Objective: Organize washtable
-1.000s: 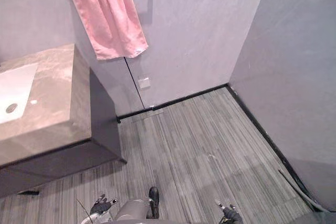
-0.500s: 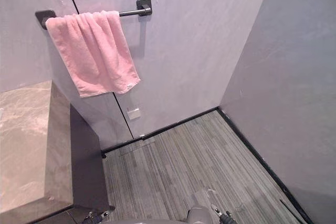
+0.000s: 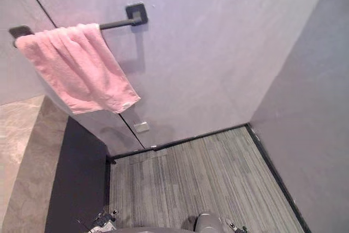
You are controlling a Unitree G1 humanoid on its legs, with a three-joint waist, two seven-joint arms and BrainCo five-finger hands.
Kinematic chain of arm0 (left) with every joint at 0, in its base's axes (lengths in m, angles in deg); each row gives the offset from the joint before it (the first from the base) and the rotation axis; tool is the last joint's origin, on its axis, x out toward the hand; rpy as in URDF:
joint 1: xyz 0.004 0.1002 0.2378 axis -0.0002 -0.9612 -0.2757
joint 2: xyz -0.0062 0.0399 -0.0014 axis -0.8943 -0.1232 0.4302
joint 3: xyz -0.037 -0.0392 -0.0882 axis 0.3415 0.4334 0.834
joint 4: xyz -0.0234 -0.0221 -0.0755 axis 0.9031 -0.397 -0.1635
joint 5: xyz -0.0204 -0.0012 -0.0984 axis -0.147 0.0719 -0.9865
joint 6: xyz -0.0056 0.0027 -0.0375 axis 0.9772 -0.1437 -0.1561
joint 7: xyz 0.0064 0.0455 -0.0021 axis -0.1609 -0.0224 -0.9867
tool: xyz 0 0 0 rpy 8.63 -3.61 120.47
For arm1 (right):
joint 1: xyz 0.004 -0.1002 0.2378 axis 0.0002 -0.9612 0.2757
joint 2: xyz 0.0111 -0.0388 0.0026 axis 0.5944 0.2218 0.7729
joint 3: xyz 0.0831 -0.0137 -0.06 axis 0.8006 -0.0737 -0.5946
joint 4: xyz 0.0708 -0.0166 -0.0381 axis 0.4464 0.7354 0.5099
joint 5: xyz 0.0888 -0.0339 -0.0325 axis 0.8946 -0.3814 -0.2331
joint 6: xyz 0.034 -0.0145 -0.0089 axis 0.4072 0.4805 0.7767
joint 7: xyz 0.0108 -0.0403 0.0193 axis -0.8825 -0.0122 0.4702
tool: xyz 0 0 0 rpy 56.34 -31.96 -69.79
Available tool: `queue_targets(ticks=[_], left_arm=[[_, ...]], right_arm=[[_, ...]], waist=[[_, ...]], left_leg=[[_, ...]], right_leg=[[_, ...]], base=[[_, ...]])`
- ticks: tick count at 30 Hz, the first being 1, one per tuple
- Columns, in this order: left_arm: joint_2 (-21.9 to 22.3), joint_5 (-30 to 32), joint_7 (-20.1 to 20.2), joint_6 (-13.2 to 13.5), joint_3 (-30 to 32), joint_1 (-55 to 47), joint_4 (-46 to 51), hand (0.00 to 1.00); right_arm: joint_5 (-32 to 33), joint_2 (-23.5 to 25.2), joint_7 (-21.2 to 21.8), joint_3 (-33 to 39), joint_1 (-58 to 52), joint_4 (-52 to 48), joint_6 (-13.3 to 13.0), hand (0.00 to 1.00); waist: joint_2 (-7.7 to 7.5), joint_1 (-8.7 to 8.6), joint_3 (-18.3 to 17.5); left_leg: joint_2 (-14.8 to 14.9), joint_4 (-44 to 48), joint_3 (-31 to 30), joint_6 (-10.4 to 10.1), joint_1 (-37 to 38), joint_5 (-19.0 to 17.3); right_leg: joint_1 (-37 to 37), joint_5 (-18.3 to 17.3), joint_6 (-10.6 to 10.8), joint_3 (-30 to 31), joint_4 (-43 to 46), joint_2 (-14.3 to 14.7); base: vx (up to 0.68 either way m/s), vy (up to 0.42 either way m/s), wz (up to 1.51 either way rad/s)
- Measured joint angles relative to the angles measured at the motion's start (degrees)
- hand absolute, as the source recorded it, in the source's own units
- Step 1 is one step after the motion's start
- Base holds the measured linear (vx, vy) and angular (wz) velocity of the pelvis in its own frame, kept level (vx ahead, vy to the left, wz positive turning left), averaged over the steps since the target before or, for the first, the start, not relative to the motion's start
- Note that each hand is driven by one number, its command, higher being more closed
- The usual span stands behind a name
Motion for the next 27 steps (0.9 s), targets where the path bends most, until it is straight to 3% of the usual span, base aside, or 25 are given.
queue_targets(ticks=[4, 5, 7, 11, 14, 20, 23, 27], left_arm=[[-0.37, -3.55, -0.33, 1.10, -3.46, -0.48, 4.49, 0.00], [-1.04, -4.18, -0.61, 1.16, -3.62, -0.76, 7.38, 0.00], [-4.01, -4.56, -1.12, 1.48, -3.37, -1.09, 13.01, 0.00], [-15.58, -3.87, -1.06, 2.48, -3.10, 2.79, 26.23, 0.00], [-22.29, -2.71, -0.39, 3.70, -4.01, 6.97, 32.01, 0.00], [-35.34, -2.73, -0.34, 5.01, -7.46, 19.23, 31.82, 0.00], [-38.67, -2.72, 0.36, 5.94, -10.67, 24.28, 30.06, 0.00], [-39.09, -2.72, 0.55, 6.03, -13.18, 27.84, 28.07, 0.00]], right_arm=[[0.11, -1.47, -0.85, -0.14, 0.36, -1.18, -0.87, 0.00], [0.21, -2.19, -0.92, -0.53, 0.54, -2.09, -1.08, 0.00], [0.26, -1.06, -0.93, -2.02, 0.52, -2.64, -1.29, 0.00], [-0.02, 0.36, -0.82, -6.47, -0.97, -4.49, -1.34, 0.00], [-0.60, 0.41, 0.31, -9.22, -1.40, -4.75, -1.26, 0.00], [-2.28, -1.20, 1.87, -9.64, -3.03, -6.17, -0.93, 0.00], [-2.79, -2.13, 2.53, -9.71, -3.67, -6.22, -0.96, 0.00], [-2.93, -2.33, 3.00, -11.72, -4.32, -6.22, -0.96, 0.00]], waist=[[-0.01, 0.14, -0.15], [0.80, 0.72, -0.40], [-0.28, 0.37, -1.61], [-1.52, 0.27, -2.41], [-1.04, 0.31, -2.66], [1.38, 0.13, -3.21], [1.57, 0.08, -3.32], [1.69, 0.02, -3.38]], left_leg=[[-5.08, -14.72, -1.84, 0.17, -4.31, 0.71], [-5.60, -16.83, -2.39, 4.03, -5.92, 3.92], [-6.53, -18.00, -2.29, 3.95, -5.71, 4.17], [-7.63, -19.02, -1.94, 4.42, -4.71, 4.31], [-7.71, -19.25, -1.84, 4.44, -3.95, 4.30], [-6.42, -19.94, -1.21, 4.46, -3.54, 4.30], [-6.26, -20.62, -1.19, 4.85, -3.53, 4.56], [-6.45, -21.85, -0.73, 5.41, -3.93, 4.93]], right_leg=[[3.66, 0.72, 1.21, -3.88, -4.17, -0.92], [3.96, 1.12, 1.87, -3.56, -5.15, 0.10], [4.26, 2.02, 3.00, -2.58, -7.19, 0.58], [5.64, 3.28, 3.40, 0.14, -10.73, 0.51], [6.70, 3.76, 3.38, 1.60, -12.60, 0.81], [7.04, 5.52, 2.27, 3.49, -15.11, 2.66], [6.92, 6.52, 2.31, 4.33, -16.44, 3.06], [6.32, 8.45, 2.68, 5.42, -18.67, 3.18]], base=[[0.10, 0.010, 0.51], [0.14, 0.101, 0.05], [0.15, 0.095, -0.07], [0.09, 0.077, -0.04], [0.04, 0.023, -0.09], [0.01, -0.032, -0.19], [-0.02, -0.018, -0.13], [-0.04, 0.030, -0.15]])
